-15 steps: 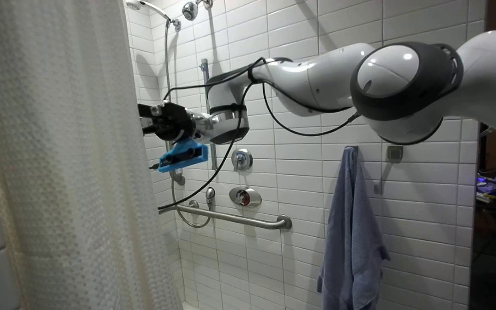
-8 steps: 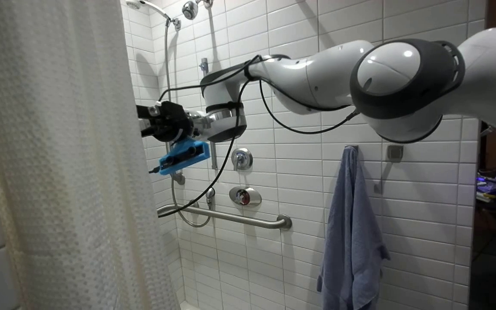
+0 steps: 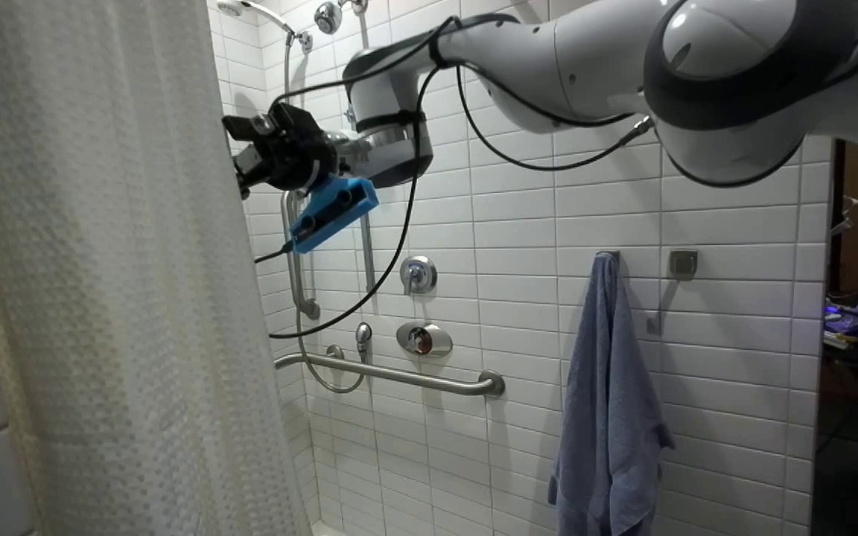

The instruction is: Close the curtain railing

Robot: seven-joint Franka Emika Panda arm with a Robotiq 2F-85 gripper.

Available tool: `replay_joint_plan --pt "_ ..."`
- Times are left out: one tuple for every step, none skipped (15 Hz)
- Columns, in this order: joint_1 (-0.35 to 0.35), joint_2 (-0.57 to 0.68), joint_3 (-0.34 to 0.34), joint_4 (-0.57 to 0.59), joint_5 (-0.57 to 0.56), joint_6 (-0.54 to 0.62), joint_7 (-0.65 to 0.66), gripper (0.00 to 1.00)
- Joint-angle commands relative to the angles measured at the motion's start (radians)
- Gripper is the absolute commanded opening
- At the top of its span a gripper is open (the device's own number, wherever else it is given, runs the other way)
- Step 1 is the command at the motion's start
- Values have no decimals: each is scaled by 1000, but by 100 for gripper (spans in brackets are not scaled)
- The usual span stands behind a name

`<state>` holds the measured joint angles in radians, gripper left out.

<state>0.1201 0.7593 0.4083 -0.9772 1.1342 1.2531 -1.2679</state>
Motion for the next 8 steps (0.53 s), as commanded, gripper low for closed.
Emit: replay_joint_plan --pt "-12 -163 -20 -186 -20 61 -13 100" --pt "-13 -181 -20 -209 -24 63 -18 100" --pt "-11 -195 -21 -230 -33 64 -29 100" --pt "-10 -202 -23 -243 -43 65 -44 100" --pt "-8 -202 -19 -247 -49 55 -58 100" --pt "-4 -200 -23 -252 -66 60 -82 81" --pt "34 -190 -75 -233 -59 39 -100 74" --pt "41 -180 -79 -230 -63 33 -117 68"
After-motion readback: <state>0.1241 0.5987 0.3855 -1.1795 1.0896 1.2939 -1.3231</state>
